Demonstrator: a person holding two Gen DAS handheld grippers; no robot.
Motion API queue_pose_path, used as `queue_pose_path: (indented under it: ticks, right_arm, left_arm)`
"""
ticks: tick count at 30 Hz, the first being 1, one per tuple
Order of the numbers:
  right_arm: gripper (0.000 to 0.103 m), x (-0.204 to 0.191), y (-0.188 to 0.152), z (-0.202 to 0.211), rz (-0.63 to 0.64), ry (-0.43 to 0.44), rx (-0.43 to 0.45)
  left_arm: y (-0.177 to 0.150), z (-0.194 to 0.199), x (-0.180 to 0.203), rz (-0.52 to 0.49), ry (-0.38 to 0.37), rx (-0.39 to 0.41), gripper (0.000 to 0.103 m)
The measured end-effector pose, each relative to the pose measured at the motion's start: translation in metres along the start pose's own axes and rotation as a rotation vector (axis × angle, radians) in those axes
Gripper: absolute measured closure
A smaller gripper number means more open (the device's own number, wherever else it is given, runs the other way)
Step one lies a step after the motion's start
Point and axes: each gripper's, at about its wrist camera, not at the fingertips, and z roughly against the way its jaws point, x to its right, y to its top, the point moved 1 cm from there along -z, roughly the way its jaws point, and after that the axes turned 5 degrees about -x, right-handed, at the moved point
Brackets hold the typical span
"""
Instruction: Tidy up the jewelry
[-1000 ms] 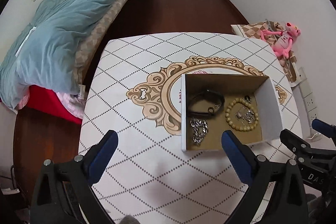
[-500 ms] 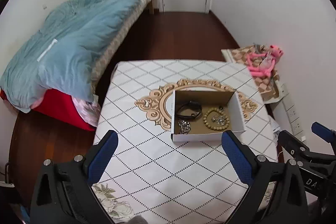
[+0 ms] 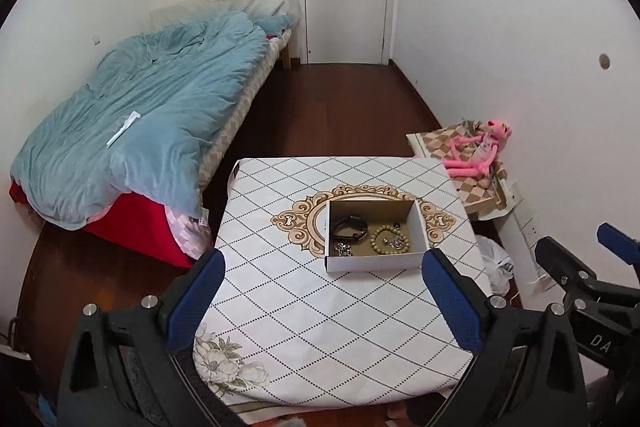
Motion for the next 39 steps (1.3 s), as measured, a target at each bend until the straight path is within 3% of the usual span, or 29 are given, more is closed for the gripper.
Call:
queue_pose_path:
  ticks: [7, 14, 24, 39]
  right_arm:
    - [0.001, -0.001, -0.007, 0.032, 0.001, 0.018, 0.024]
    - [0.001, -0.001, -0.006, 0.033, -0.002, 0.019, 0.009]
    - [0.0, 0.004, 0.023, -0.006, -0.012, -0.015, -0.021]
    - [0.0, 0.006, 0.047, -0.089, 0.002, -0.043, -0.159]
  left_arm:
    - [-0.006, 0.022, -0.006, 0.02, -0.01, 0.011, 0.003]
    - [-0.006, 0.017, -0.005, 0.026, 0.002, -0.012, 0.003]
    - [0.021, -0.019, -0.004, 0.034, 0.035, -0.061, 0.002]
    - [0.04, -0.085, 0.001, 0.009, 0.056, -0.173, 0.002]
